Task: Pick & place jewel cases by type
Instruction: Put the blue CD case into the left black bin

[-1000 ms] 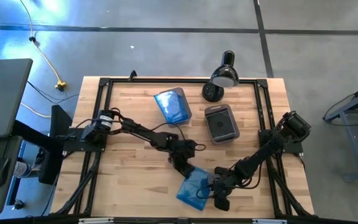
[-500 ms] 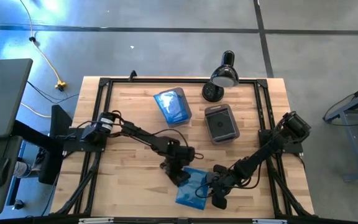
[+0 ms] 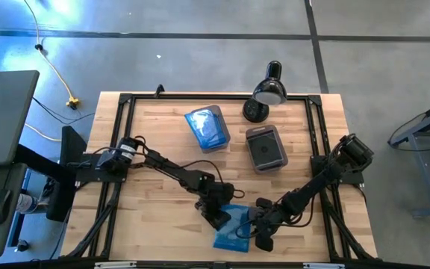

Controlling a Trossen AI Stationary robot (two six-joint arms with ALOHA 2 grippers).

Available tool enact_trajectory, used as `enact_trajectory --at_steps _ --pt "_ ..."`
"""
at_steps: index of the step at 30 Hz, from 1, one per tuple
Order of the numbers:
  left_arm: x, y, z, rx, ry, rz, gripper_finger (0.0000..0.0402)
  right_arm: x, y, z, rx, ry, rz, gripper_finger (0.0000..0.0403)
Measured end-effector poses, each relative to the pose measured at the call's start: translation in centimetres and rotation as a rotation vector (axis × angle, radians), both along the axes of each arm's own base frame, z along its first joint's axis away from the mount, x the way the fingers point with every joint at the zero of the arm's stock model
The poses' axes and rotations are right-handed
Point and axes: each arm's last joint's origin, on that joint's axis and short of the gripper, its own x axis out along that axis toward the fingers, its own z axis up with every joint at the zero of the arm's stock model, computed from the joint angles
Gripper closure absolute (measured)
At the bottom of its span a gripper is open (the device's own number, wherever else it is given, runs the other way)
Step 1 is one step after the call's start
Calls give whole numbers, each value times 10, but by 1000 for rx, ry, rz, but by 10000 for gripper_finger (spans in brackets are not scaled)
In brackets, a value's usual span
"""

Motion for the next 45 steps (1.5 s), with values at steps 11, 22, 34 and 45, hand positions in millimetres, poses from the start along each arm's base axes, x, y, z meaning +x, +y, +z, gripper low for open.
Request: enact_trajectory --at_steps 11,22,34,45 --pt "8 2 1 -70 -70 -11 289 5 2 3 23 -68 20 224" --pt "5 6 -1 -96 -28 -48 289 7 8 6 58 -110 65 224" --pt "-7 10 -11 18 157 27 289 12 17 13 48 -268 143 224" --pt "-6 10 -11 33 145 70 289 15 15 1 -2 -252 145 224"
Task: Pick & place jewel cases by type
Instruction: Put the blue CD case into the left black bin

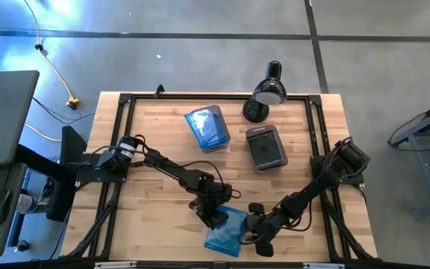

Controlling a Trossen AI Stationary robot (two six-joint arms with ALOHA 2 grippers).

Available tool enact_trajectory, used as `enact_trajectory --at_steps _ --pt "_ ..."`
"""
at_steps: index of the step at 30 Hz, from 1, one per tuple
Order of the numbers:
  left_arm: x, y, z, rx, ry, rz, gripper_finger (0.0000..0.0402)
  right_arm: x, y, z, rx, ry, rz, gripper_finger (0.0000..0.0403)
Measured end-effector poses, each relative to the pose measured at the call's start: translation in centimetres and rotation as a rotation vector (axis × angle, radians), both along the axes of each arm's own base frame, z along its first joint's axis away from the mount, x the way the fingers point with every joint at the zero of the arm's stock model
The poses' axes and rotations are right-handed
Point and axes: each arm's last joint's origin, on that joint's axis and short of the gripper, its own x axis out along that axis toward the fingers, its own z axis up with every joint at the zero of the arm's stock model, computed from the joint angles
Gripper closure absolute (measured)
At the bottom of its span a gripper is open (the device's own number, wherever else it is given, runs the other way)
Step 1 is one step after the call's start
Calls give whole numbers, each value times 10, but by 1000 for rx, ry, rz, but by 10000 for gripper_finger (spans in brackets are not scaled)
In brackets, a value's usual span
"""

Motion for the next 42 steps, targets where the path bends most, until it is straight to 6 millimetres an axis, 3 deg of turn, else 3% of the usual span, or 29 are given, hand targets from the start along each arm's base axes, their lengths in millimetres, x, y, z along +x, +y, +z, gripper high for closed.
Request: enact_trajectory --at_steps 18,24,29,42 --pt "3 4 1 4 -12 10 289 6 -7 -3 46 35 -57 224" --pt "13 2 21 57 -83 -133 289 4 -9 -5 87 113 -95 225" --pt "21 5 40 228 -129 -171 289 0 -8 -5 97 149 -93 233" --pt "20 1 42 301 -187 -218 289 -2 -11 -7 49 155 -120 236"
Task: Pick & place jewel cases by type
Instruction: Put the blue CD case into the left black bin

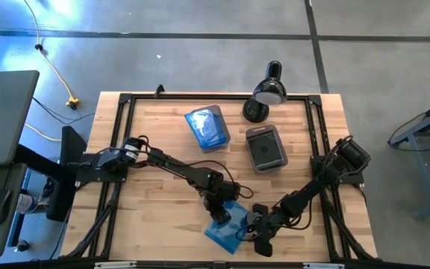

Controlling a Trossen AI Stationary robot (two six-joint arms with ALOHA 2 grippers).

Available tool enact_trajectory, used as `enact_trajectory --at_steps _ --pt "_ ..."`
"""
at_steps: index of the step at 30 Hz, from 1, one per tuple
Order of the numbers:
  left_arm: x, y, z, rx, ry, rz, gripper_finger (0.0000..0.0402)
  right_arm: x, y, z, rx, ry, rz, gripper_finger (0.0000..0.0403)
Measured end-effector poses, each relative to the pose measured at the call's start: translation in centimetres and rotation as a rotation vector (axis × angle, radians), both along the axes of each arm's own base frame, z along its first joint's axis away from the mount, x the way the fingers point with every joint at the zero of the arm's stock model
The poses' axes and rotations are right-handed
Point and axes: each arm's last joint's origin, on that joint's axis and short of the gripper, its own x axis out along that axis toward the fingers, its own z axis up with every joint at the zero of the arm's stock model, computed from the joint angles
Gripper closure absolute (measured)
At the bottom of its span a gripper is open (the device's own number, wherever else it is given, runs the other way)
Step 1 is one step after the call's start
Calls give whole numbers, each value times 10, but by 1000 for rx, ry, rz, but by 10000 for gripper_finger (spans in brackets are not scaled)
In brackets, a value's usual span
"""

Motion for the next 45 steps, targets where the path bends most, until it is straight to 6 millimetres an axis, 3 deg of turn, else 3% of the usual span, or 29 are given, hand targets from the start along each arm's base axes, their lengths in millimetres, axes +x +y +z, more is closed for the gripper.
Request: enact_trajectory --at_steps 14,27,35,39,40,41,45 --pt "6 -2 3 -40 -69 -42 289 -15 17 -1 -57 -13 62 235" --pt "8 -3 4 -45 -104 -57 289 -17 16 -2 -129 -39 73 235" --pt "9 -2 16 -49 -157 -57 289 -18 17 -3 -154 -45 79 236" --pt "15 -3 27 -69 -271 -69 289 -20 18 -3 -158 -47 72 236" --pt "29 -6 42 -110 -480 -76 289 -19 17 -3 -180 -60 56 236" --pt "34 -10 51 -124 -566 -59 288 -20 15 -2 -214 -66 31 236" --pt "32 -7 53 -94 -552 -89 288 -21 15 -4 -271 -90 6 236"
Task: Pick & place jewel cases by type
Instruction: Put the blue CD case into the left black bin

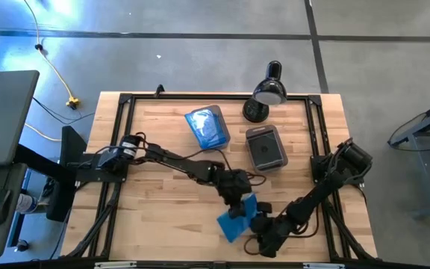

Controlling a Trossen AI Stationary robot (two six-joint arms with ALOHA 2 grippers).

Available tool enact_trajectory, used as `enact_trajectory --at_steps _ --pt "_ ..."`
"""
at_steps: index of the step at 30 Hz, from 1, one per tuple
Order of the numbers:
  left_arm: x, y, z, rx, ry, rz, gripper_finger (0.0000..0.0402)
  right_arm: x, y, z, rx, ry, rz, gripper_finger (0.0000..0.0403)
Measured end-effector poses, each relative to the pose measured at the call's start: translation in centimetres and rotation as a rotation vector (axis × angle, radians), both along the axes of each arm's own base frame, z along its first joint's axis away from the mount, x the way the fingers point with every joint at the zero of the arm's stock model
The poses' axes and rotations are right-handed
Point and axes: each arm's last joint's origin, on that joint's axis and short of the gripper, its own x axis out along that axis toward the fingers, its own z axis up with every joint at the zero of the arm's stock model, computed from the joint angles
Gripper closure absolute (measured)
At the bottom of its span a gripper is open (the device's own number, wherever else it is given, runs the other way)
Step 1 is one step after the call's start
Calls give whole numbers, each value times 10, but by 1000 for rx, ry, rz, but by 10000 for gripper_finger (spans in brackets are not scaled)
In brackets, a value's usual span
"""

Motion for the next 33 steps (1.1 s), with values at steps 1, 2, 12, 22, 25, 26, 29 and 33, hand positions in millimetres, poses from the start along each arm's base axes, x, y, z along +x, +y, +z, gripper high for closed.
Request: enact_trajectory --at_steps 1,2,12,22,25,26,29,33 --pt "0 0 1 16 -12 9 288 -1 -1 -1 -15 0 1 236" --pt "0 0 2 24 -17 14 288 -1 -1 -1 -22 -5 -2 236" --pt "-3 9 -1 104 40 35 289 -5 8 1 -70 -86 17 243" --pt "-10 15 -11 187 144 55 293 -11 20 15 -48 -162 57 252" --pt "-11 16 -12 211 152 65 310 -13 22 22 -37 -179 62 253" --pt "-11 16 -12 209 153 63 318 -14 22 25 -34 -189 59 253" --pt "-10 15 -11 188 143 47 343 -15 21 34 -29 -217 50 252" --pt "-10 16 -10 182 144 44 368 -16 19 51 -43 -269 70 253"
